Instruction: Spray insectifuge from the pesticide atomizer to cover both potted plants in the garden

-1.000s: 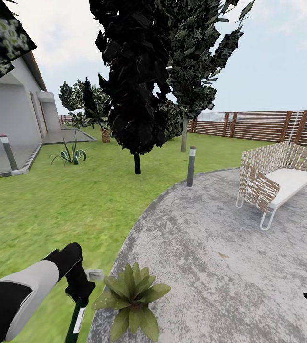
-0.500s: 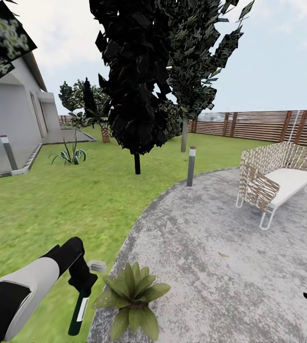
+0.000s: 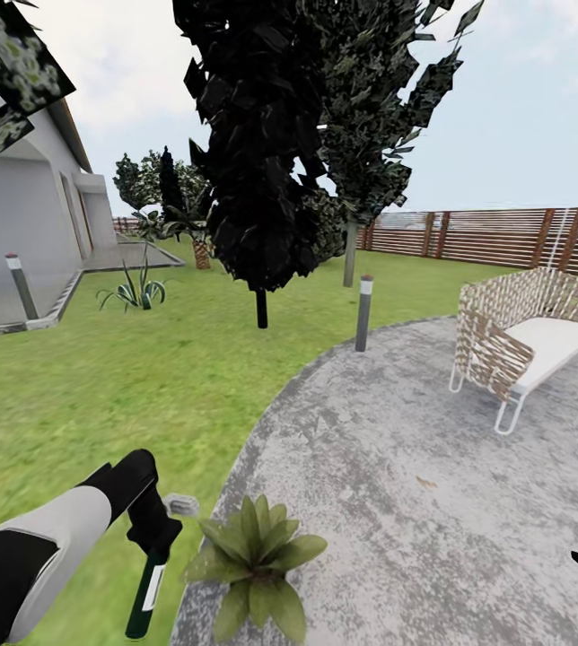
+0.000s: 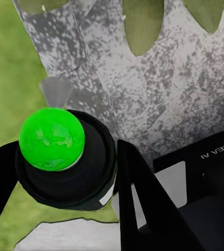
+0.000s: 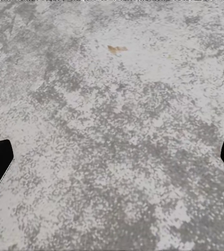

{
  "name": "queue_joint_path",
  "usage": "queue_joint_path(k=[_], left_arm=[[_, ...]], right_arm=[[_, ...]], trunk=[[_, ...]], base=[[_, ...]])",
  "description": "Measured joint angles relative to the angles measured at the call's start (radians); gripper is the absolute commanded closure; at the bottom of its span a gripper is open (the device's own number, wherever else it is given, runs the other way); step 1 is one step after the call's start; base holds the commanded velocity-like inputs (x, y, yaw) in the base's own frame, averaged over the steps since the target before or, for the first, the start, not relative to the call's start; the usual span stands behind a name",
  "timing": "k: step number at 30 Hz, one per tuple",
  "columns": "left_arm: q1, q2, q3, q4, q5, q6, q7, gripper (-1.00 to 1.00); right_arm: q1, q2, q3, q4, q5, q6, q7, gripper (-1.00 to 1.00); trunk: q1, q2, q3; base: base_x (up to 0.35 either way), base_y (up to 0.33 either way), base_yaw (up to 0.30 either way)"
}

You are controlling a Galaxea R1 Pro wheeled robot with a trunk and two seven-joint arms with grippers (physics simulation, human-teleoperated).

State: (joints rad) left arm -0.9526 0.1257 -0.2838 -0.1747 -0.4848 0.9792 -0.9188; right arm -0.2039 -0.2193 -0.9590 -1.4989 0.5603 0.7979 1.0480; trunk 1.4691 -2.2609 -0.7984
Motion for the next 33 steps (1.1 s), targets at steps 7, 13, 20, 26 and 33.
queue_joint_path(k=[7,13,20,26,33], left_arm=[[0.000,-0.001,-0.006,-0.002,-0.002,-0.001,0.000,1.00],[0.000,-0.001,-0.007,0.015,-0.006,-0.001,0.001,1.00],[0.000,-0.004,-0.070,0.017,-0.006,-0.001,0.000,1.00],[0.000,-0.005,-0.183,0.015,-0.005,0.001,-0.003,1.00],[-0.007,-0.057,-0.184,0.011,0.001,0.003,-0.014,1.00]], right_arm=[[0.000,0.000,-0.001,0.000,0.000,0.000,0.000,-1.00],[0.000,0.000,-0.002,-0.001,0.000,0.001,0.000,-1.00],[0.000,0.000,-0.001,0.000,0.000,0.001,-0.001,-1.00],[0.000,0.000,-0.001,0.000,0.000,0.000,-0.001,-1.00],[0.000,0.000,-0.001,0.000,0.000,0.000,-0.001,-1.00]], trunk=[[0.000,0.000,0.000],[0.000,0.000,0.002],[0.000,0.000,0.005],[0.000,0.000,0.005],[0.000,0.000,0.005]], base=[[0.143,0.120,-0.054],[0.008,0.007,-0.239],[0.000,0.000,-0.131],[0.000,0.000,-0.003],[0.000,0.000,0.000]])
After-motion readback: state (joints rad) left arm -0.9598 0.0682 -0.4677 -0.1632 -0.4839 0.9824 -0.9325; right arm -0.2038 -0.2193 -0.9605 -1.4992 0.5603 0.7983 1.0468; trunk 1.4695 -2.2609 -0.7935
